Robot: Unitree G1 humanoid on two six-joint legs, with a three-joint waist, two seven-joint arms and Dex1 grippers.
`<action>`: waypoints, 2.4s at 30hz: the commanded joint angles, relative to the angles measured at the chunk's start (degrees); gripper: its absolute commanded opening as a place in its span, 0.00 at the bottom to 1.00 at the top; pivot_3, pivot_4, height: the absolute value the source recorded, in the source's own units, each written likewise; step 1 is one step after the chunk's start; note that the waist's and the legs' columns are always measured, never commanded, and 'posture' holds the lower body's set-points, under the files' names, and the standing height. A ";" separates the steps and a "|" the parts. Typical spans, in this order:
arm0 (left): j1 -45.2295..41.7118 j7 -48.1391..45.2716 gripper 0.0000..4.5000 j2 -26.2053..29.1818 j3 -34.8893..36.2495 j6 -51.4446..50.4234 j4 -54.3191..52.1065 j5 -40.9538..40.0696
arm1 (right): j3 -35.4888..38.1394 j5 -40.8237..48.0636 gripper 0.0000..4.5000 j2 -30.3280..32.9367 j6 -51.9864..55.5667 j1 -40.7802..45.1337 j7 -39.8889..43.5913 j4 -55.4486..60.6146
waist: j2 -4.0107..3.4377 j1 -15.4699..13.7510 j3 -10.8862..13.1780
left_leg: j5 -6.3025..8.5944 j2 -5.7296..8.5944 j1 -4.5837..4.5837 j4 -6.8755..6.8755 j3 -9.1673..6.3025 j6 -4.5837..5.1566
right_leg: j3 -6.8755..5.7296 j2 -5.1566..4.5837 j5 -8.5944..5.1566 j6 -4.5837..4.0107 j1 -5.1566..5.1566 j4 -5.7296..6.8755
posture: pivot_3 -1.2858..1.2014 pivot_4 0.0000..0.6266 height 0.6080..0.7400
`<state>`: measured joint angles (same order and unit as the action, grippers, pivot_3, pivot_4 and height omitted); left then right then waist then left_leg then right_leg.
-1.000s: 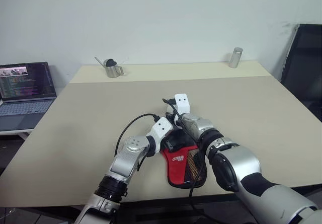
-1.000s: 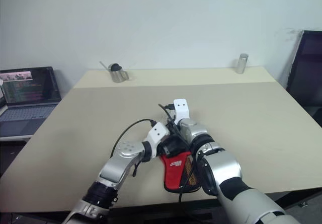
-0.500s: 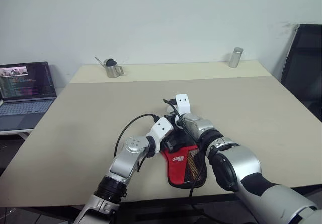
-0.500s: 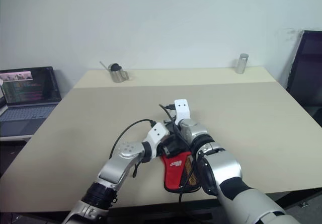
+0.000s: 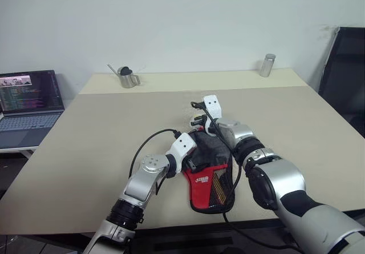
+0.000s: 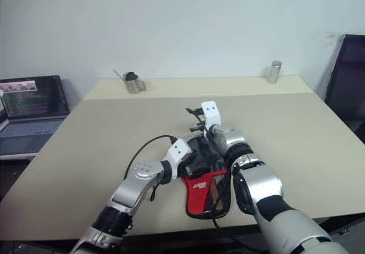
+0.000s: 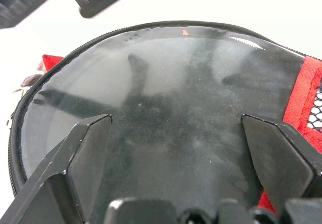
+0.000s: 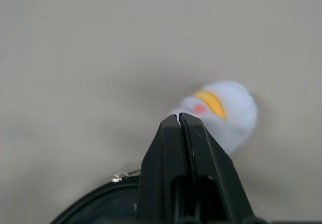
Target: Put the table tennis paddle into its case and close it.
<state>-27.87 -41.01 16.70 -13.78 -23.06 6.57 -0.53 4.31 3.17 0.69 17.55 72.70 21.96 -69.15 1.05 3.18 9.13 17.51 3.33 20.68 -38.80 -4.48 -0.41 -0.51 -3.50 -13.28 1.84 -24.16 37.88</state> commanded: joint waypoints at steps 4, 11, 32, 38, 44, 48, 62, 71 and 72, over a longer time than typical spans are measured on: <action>-0.86 -3.93 1.00 4.02 4.64 0.44 -2.39 -5.01 | -0.31 -0.86 0.09 7.65 3.46 -2.13 0.63 4.01 | -0.06 -0.23 0.06 | 0.00 0.00 0.09 0.00 -0.02 -0.01 | -0.03 -0.01 0.00 0.00 -0.03 -0.08 | 0.52 0.24 1.00; -2.59 -15.53 1.00 15.12 12.97 -10.25 -15.30 -19.23 | 3.80 1.55 0.60 14.03 5.39 -2.05 -1.64 1.12 | -0.21 0.15 0.28 | -0.09 -0.06 0.30 0.14 0.06 -0.16 | 0.00 -0.02 -0.03 -0.06 -0.24 -0.23 | 0.52 0.24 1.00; 5.12 -15.23 1.00 27.30 15.26 -11.21 -18.45 -20.12 | -1.93 3.56 0.88 10.06 19.39 -7.85 16.40 10.04 | -0.28 -0.29 0.32 | -0.11 -0.09 0.26 0.81 0.10 -0.19 | -0.01 -0.02 -0.04 -0.06 -0.22 -0.91 | 0.52 0.24 1.00; 4.92 -14.96 1.00 27.24 15.17 -11.03 -18.01 -20.11 | -4.33 4.27 0.88 10.22 25.07 -10.85 20.53 15.80 | -0.28 -0.19 0.31 | -0.11 -0.11 0.22 0.81 0.11 -0.20 | -0.01 0.00 -0.04 -0.06 -0.22 -0.87 | 0.52 0.24 1.00; 4.45 -14.74 1.00 27.40 14.73 -10.58 -17.04 -19.69 | -7.99 5.74 0.88 11.60 32.80 -14.54 26.43 26.14 | -0.28 -0.19 0.31 | -0.11 -0.11 0.23 0.81 0.10 -0.19 | -0.02 0.00 -0.04 -0.06 -0.22 -0.89 | 0.52 0.24 1.00; 4.07 -14.79 1.00 27.38 14.37 -10.10 -16.52 -19.31 | -9.26 6.12 0.88 12.74 35.82 -16.86 26.98 31.14 | -0.28 -0.20 0.31 | -0.11 -0.11 0.22 0.81 0.09 -0.19 | -0.03 0.00 -0.04 -0.06 -0.22 -0.88 | 0.52 0.24 1.00; -3.66 -13.79 1.00 17.74 11.21 -10.63 -14.64 -22.11 | -4.96 8.76 0.88 16.10 34.07 -13.21 27.05 33.05 | -0.25 -0.82 0.30 | -0.12 -0.07 0.24 0.71 0.10 -0.21 | -0.04 -0.01 -0.03 -0.05 -0.21 -0.79 | 0.52 0.24 1.00; -6.22 -7.18 1.00 8.32 1.85 -5.18 -2.69 -12.49 | -1.21 11.97 0.88 18.37 32.20 -7.60 26.41 29.70 | -0.25 -0.97 0.30 | -0.12 -0.06 0.23 0.72 0.12 -0.20 | -0.03 -0.01 -0.03 -0.05 -0.22 -0.80 | 0.52 0.24 1.00; -6.34 -6.22 1.00 7.27 1.30 -4.29 -0.92 -11.40 | -0.82 11.92 0.88 17.71 31.21 -6.97 25.43 28.49 | -0.25 -0.96 0.30 | -0.12 -0.06 0.23 0.72 0.12 -0.20 | -0.03 0.00 -0.03 -0.05 -0.22 -0.79 | 0.52 0.24 1.00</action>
<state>-33.07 -48.88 24.56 -11.89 -29.68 4.55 -13.75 1.83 14.15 19.07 50.65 63.86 48.39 -40.08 0.80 2.22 9.43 17.39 3.27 20.90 -38.09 -4.34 -0.61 -0.52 -3.51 -13.31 1.79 -24.38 37.10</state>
